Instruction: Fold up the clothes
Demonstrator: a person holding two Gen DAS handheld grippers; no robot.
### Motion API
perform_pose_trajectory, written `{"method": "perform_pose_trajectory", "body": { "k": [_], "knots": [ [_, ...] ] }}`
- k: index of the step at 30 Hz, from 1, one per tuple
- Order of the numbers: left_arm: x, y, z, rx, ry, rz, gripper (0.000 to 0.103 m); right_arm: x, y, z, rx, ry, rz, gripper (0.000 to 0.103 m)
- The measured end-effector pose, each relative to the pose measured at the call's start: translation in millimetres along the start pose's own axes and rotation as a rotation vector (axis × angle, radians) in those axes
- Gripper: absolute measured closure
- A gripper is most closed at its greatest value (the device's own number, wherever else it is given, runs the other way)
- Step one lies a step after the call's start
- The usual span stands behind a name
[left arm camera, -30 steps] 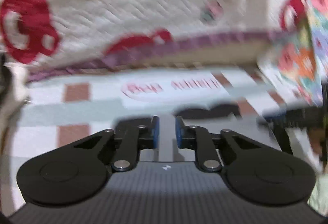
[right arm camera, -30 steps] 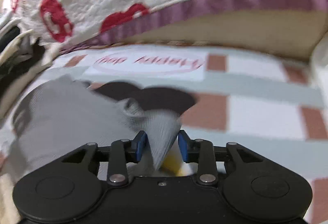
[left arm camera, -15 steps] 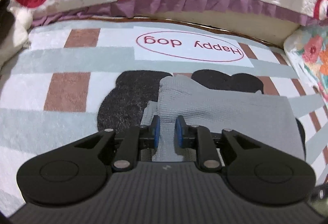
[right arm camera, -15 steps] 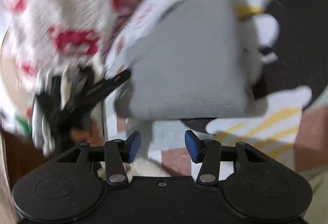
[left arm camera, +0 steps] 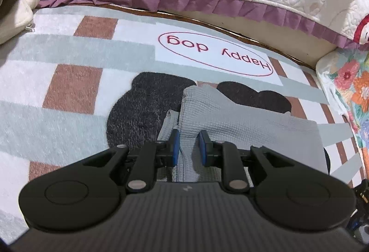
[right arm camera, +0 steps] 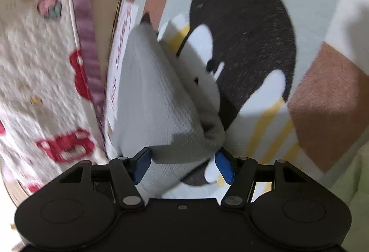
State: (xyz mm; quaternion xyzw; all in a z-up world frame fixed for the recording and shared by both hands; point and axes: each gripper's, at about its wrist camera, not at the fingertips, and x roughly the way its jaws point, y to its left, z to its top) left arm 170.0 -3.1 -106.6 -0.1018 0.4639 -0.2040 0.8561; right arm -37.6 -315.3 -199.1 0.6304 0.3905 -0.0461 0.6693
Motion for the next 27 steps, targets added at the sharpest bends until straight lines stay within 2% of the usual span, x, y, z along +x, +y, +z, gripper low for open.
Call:
{"method": "perform_pose_trajectory", "body": {
  "k": [4,5,6,7,9,12,13,14,15,17,18,20,22,23,27],
  "knots": [
    [1.2,5.3,1.8,-0.029,0.005,-0.015,0.084,10.4,10.7,-6.6,-0.243,-0.059,0.067,0.033],
    [1.0,6.4,1.7,-0.037,0.005,-0.017,0.084,10.2,12.4,-6.7,-0.260,-0.074,0.060,0.033],
    [0.7,6.7,1.4,-0.043,0.003,-0.016,0.084,10.0,14.1,-6.7,-0.277,-0.088,0.052,0.037],
    [-0.3,5.4,0.7,-0.049,0.004,-0.009,0.084,10.0,16.6,-6.1,-0.306,-0.104,0.041,0.050],
    [-4.0,0.3,-1.3,-0.058,0.011,0.011,0.082,10.4,26.8,-1.6,-0.425,-0.144,0.001,0.070],
    [-11.0,-9.4,-3.7,-0.065,0.027,0.026,0.081,3.2,54.2,0.7,-0.661,-0.202,-0.033,0.076],
    [-15.7,-16.7,-4.1,-0.051,0.036,-0.004,0.080,-3.1,68.4,-1.2,-0.774,-0.247,-0.047,0.077],
    [-19.0,-23.6,-4.9,-0.028,0.035,-0.036,0.073,-8.0,80.1,1.6,-0.840,-0.287,-0.059,0.078],
    [-19.5,-28.0,-5.8,-0.002,0.021,-0.042,0.066,-6.9,88.2,11.0,-0.858,-0.310,-0.087,0.078],
    [-17.8,-33.9,-7.9,0.050,-0.022,-0.023,0.059,-0.8,94.2,39.1,-0.852,-0.315,-0.185,0.076],
    [-17.0,-36.8,-8.9,0.076,-0.043,-0.013,0.058,2.0,93.6,51.9,-0.832,-0.311,-0.215,0.071],
    [-15.3,-39.6,-11.1,0.115,-0.079,0.003,0.051,5.9,75.2,71.4,-0.710,-0.269,-0.181,0.066],
    [-12.1,-28.1,-14.0,0.054,-0.072,0.007,0.044,5.4,59.2,78.6,-0.631,-0.268,-0.145,0.054],
    [-10.5,-21.0,-14.7,0.001,-0.053,0.010,0.039,4.0,55.3,76.7,-0.625,-0.268,-0.136,0.053],
    [-21.6,1.2,-21.9,-0.260,0.008,-0.018,0.037,-1.2,44.8,73.1,-0.596,-0.257,-0.100,0.048]
  ]
}}
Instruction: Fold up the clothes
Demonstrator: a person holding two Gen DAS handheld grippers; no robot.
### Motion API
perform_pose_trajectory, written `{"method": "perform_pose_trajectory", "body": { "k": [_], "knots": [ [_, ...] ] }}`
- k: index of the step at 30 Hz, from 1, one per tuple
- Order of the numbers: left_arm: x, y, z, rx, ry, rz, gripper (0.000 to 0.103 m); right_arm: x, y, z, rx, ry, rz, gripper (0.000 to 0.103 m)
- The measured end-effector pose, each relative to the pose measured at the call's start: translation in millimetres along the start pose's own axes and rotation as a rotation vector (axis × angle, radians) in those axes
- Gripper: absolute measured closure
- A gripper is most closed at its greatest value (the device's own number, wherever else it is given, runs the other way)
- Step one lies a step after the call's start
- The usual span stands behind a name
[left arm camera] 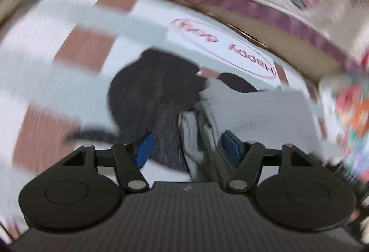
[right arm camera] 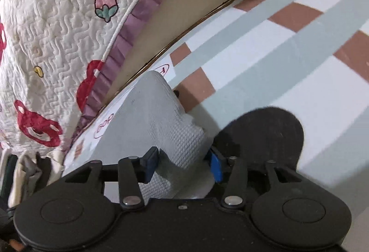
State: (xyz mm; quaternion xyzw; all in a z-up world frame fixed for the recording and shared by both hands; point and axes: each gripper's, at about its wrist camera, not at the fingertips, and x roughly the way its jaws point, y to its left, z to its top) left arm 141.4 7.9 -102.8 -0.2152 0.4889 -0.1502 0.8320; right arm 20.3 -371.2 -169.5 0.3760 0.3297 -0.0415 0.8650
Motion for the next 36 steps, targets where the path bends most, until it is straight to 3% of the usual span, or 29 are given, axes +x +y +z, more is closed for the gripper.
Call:
{"method": "perform_pose_trajectory", "body": {
  "k": [4,7,11,13,14,15,17,19,20,21,24,26,32,34,36],
  "knots": [
    [12.3,3.7,-0.1,-0.079,0.052,-0.122,0.036,1.9,-4.7,-3.1,0.027,0.020,0.033,0.045],
    [29.4,1.7,-2.8,-0.094,0.092,-0.118,0.034,4.5,-3.3,-6.4,0.025,0.033,0.054,0.041],
    [35.4,-20.6,-12.9,0.150,0.003,-0.050,0.030,10.6,0.1,-1.5,0.021,0.068,0.081,0.039],
    [37.3,-25.2,-16.5,0.197,-0.022,-0.047,0.035,12.7,-3.1,-1.4,0.093,0.063,0.100,0.033],
    [37.1,-25.8,-15.9,0.191,-0.023,-0.063,0.055,13.7,-5.1,-2.1,0.144,0.056,0.113,0.031],
    [35.2,-30.9,-16.9,0.230,-0.029,-0.056,0.066,15.2,-5.9,-2.8,0.183,0.052,0.124,0.031],
    [27.9,-49.3,-21.7,0.390,-0.054,-0.002,0.073,20.8,-0.4,-4.2,0.180,0.062,0.136,0.031],
    [21.9,-68.2,-30.1,0.514,-0.082,0.055,0.076,23.9,11.5,-3.5,0.082,0.070,0.110,0.061],
    [20.4,-74.2,-32.5,0.534,-0.090,0.071,0.076,22.9,16.6,-2.2,0.026,0.065,0.104,0.063],
    [20.0,-74.3,-32.5,0.507,-0.088,0.067,0.076,20.7,22.6,-1.3,-0.039,0.053,0.098,0.069],
    [21.7,-61.2,-26.8,0.384,-0.060,0.023,0.073,9.5,46.1,-2.2,-0.272,-0.018,0.066,0.071],
    [25.4,-53.8,-19.1,0.314,-0.020,-0.003,0.068,9.5,53.0,-1.4,-0.300,-0.013,0.036,0.070],
    [40.4,-31.1,-15.2,0.179,0.031,-0.071,0.045,15.0,38.1,-0.6,-0.176,0.012,0.035,0.058],
    [42.3,-21.2,-17.3,0.136,0.014,-0.111,0.044,20.5,24.5,-1.2,-0.096,0.027,0.045,0.042],
    [43.4,-23.9,-14.9,0.155,0.025,-0.108,0.045,24.1,12.2,-2.4,-0.034,0.006,0.090,0.040]
  ]
}}
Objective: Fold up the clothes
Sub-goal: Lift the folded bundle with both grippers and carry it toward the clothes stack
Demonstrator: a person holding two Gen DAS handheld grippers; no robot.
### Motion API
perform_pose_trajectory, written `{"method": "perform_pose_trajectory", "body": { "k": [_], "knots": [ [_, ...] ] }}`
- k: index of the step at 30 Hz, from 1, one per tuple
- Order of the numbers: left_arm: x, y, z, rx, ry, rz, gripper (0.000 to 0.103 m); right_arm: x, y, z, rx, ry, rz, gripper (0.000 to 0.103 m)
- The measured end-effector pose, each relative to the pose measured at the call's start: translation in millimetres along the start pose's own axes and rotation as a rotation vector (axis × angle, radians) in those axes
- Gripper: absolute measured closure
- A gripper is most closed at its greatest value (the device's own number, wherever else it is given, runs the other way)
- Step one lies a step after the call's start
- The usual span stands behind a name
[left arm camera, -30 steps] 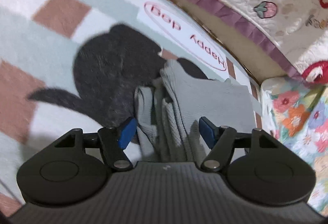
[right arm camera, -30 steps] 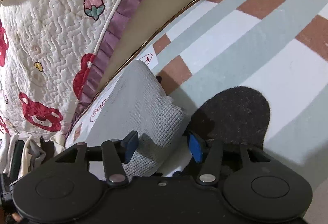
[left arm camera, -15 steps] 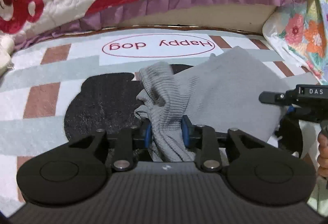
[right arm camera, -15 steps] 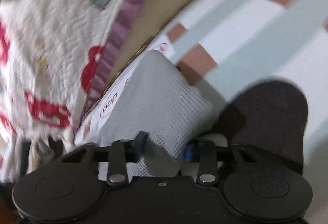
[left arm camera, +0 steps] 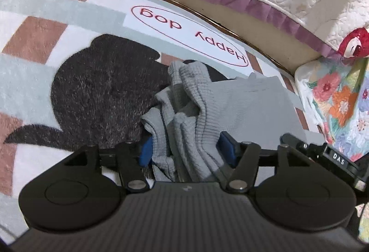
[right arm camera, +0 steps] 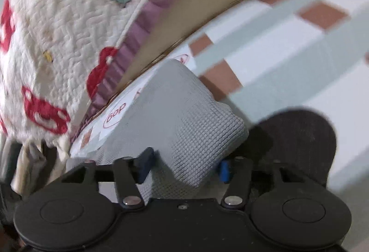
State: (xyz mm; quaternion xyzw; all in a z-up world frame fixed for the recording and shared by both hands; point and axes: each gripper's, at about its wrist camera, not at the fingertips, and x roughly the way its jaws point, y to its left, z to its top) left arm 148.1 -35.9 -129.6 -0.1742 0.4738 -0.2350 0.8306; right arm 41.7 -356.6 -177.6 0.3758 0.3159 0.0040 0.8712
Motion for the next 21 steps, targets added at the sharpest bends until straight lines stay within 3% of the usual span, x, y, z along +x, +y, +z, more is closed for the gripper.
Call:
{"method": "perform_pose_trajectory", "body": {
  "k": [2,3,4,5,10,12,16,18,21],
  "knots": [
    [1.3,-4.2,4.2,0.018,0.019,0.017,0.050,3.7,-4.0,0.9,0.002,-0.014,0.033,0.040],
    [1.1,-5.9,4.8,0.027,0.018,0.019,0.061,5.7,-2.7,1.7,-0.009,-0.010,0.039,0.042],
    [0.5,-7.9,4.5,0.041,0.012,0.018,0.064,8.3,-0.3,2.4,-0.024,0.005,0.045,0.062],
    [-1.2,-11.2,4.3,0.064,0.006,0.023,0.071,9.9,2.4,3.2,-0.041,0.016,0.051,0.069],
    [-21.6,-45.2,6.5,0.267,-0.046,0.115,0.080,-12.7,49.3,7.1,-0.281,-0.027,0.045,0.075],
    [-35.5,-53.0,9.6,0.285,-0.075,0.129,0.081,-23.5,76.0,9.8,-0.373,-0.046,0.053,0.076],
    [-102.3,-48.1,35.1,0.241,-0.185,0.117,0.081,-45.9,132.2,24.6,-0.477,-0.105,0.094,0.076],
    [-152.4,-39.9,49.6,0.204,-0.276,0.114,0.081,-62.8,172.2,34.4,-0.507,-0.149,0.176,0.076],
    [-238.5,-27.2,55.9,0.210,-0.456,0.169,0.081,-81.1,240.7,45.1,-0.600,-0.204,0.328,0.076]
  ]
}}
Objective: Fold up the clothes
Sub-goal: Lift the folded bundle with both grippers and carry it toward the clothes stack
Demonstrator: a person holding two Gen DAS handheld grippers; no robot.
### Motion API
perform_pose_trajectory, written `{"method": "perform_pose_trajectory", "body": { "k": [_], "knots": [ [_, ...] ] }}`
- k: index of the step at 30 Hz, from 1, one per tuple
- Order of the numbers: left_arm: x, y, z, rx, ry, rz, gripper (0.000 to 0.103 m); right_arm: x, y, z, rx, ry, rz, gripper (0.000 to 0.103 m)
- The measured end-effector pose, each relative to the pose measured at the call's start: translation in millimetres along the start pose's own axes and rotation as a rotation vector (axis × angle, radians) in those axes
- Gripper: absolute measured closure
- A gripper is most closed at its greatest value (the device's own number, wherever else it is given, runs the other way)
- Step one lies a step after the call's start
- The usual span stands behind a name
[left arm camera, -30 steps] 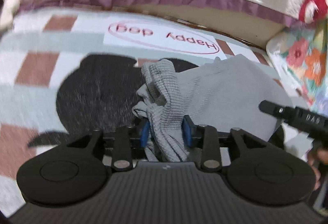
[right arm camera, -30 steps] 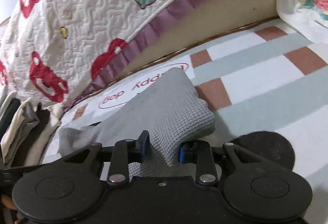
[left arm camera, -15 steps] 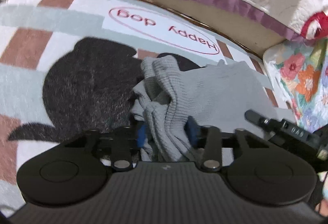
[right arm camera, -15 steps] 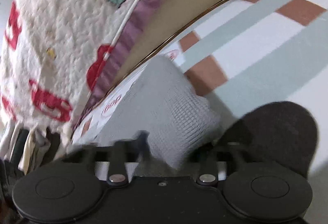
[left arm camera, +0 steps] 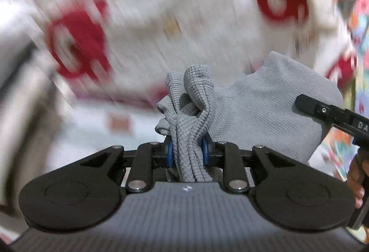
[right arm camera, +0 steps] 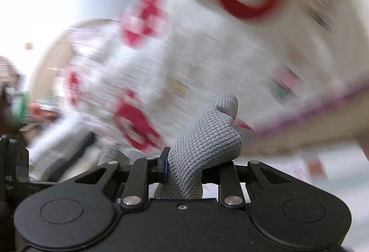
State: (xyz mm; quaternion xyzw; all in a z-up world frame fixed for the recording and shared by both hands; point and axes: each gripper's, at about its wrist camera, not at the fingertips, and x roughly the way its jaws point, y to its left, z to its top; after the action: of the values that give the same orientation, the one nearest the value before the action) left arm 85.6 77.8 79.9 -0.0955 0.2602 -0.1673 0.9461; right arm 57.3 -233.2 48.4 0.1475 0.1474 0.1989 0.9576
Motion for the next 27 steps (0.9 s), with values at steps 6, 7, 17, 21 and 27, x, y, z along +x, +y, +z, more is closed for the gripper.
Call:
{"method": "perform_pose_trajectory", "body": {
  "k": [6,7,17,21,27],
  "knots": [
    [-131.5,68.4,33.7,-0.074,-0.297,0.192,0.081,57.2,114.4,84.0,-0.131,-0.022,0.310,0.076],
    [-148.2,78.6,36.0,-0.091,-0.340,0.225,0.081,70.2,132.2,93.9,-0.145,-0.007,0.355,0.076],
    [-200.5,181.3,84.5,-0.266,-0.482,0.441,0.082,186.9,281.8,160.9,-0.414,-0.006,0.668,0.077],
    [-170.3,236.3,73.6,-0.471,-0.442,0.387,0.082,274.7,299.4,150.5,-0.433,0.011,0.539,0.060],
    [-134.0,266.0,43.3,-0.526,-0.408,0.389,0.082,372.9,277.6,75.4,-0.253,0.204,0.312,0.053]
  ]
}}
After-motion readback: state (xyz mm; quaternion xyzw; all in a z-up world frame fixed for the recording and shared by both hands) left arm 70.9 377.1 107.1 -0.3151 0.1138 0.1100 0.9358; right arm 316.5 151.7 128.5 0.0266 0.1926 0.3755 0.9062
